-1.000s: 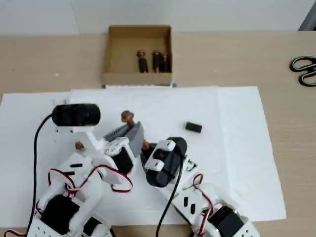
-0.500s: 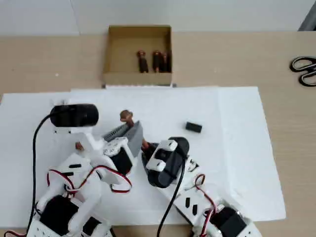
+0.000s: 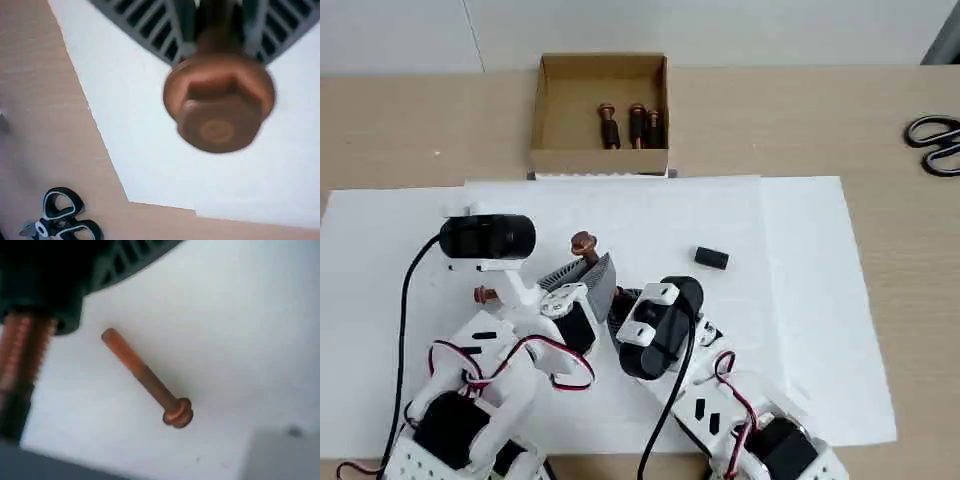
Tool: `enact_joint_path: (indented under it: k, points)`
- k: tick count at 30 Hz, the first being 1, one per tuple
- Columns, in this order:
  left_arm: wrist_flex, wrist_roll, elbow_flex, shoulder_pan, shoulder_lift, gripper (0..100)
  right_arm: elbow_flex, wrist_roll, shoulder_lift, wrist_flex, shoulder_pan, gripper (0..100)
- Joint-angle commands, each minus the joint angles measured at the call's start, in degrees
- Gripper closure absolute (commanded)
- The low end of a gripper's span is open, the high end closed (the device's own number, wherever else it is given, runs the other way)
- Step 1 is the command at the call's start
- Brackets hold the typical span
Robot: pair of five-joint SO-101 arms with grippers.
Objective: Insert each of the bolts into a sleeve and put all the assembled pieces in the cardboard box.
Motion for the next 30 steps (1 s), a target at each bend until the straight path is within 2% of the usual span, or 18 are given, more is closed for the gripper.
enact_joint_path:
  k: [1,5,8,14,21,26,30]
  points:
    - [-0.44,-0.09,-0.13,1.49,-0.09,99,-5.45,0.7,-1.1,-0.31,-0.13,99.6]
    - [0.88,-0.26,-0.4,5.98,-0.09,99,-5.45,0.7,-1.01,-0.31,-0.13,99.6]
    - [3.43,-3.52,-0.13,7.65,-0.09,99,-5.45,0.7,-1.01,-0.31,-0.13,99.6]
    - [8.88,-7.3,1.1,7.91,0.0,99,-5.45,0.79,-1.01,-0.75,-0.13,99.6]
    - [9.05,-11.87,4.7,7.91,-0.09,99,-5.45,0.79,-1.01,-0.84,-0.13,99.6]
    - [8.97,-12.31,4.7,7.82,-0.09,99,-5.45,0.79,-1.01,-0.84,-0.13,99.6]
    - [8.97,-12.4,4.7,7.65,-0.09,93,-5.45,0.79,-1.01,-0.84,-0.04,99.6]
